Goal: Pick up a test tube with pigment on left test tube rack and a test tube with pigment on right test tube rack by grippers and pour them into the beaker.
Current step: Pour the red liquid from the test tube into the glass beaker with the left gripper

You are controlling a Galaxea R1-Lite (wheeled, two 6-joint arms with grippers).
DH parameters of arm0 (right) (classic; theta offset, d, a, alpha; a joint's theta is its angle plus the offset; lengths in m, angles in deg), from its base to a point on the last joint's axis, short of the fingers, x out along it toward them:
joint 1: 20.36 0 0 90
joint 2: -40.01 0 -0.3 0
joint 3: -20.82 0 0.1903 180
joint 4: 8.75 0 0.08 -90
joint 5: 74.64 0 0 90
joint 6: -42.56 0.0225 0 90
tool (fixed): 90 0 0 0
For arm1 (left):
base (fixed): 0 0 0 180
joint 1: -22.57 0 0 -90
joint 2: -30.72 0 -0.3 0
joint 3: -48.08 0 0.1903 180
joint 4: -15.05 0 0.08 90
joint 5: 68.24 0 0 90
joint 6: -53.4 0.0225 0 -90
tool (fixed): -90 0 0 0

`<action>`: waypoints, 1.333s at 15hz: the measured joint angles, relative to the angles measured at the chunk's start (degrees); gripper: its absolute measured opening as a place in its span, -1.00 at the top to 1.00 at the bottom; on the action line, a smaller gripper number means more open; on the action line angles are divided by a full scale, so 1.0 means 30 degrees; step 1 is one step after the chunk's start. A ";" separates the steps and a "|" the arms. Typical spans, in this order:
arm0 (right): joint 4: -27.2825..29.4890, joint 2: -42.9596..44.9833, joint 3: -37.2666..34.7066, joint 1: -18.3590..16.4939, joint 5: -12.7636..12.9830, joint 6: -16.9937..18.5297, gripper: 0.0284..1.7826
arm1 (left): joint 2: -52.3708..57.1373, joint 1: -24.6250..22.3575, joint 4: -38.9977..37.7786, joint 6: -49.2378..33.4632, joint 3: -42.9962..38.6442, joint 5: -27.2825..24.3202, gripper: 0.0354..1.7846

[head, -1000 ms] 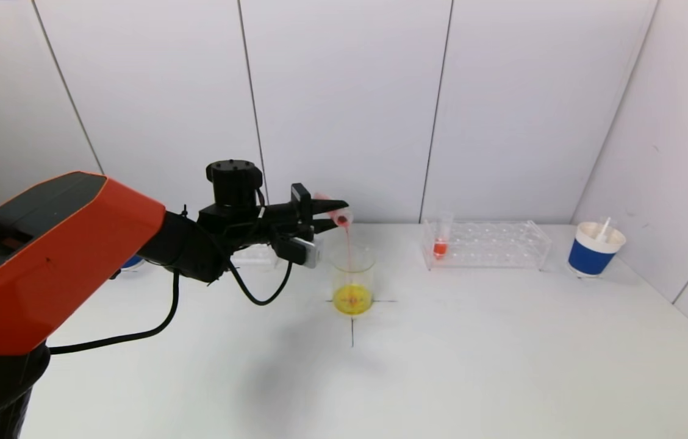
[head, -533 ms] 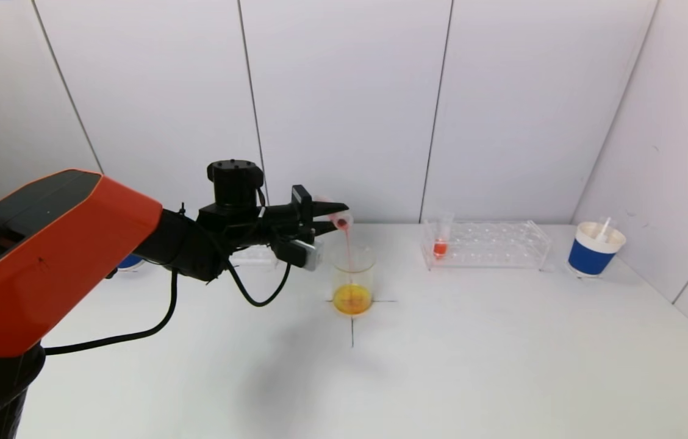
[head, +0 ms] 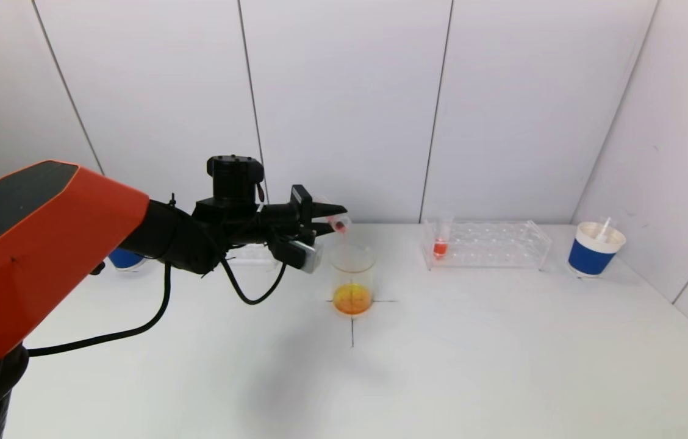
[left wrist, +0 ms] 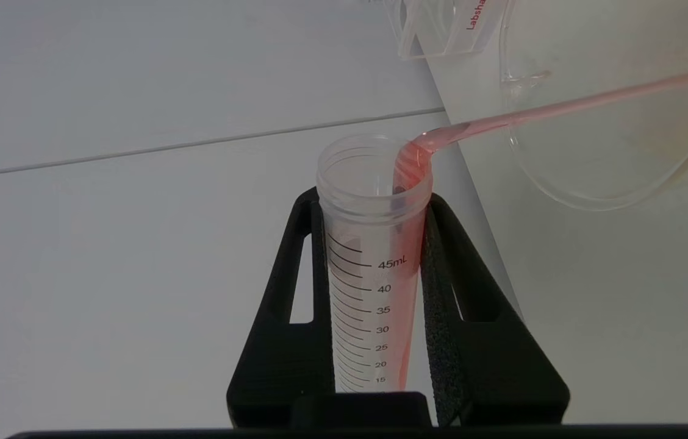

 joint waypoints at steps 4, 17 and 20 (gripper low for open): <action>0.0000 0.0000 0.0000 0.0000 0.0000 -0.0008 -0.99 | 0.0248 0.0175 0.0955 0.0642 0.0138 0.0358 0.54; 0.0000 0.0000 0.0000 0.0000 0.0000 0.0000 -0.99 | 0.0459 0.0414 0.3661 0.2824 0.1304 0.0890 0.54; 0.0000 0.0000 0.0000 0.0000 0.0000 0.0000 -0.99 | 0.0532 0.0431 0.3751 0.3145 0.1390 0.0963 0.54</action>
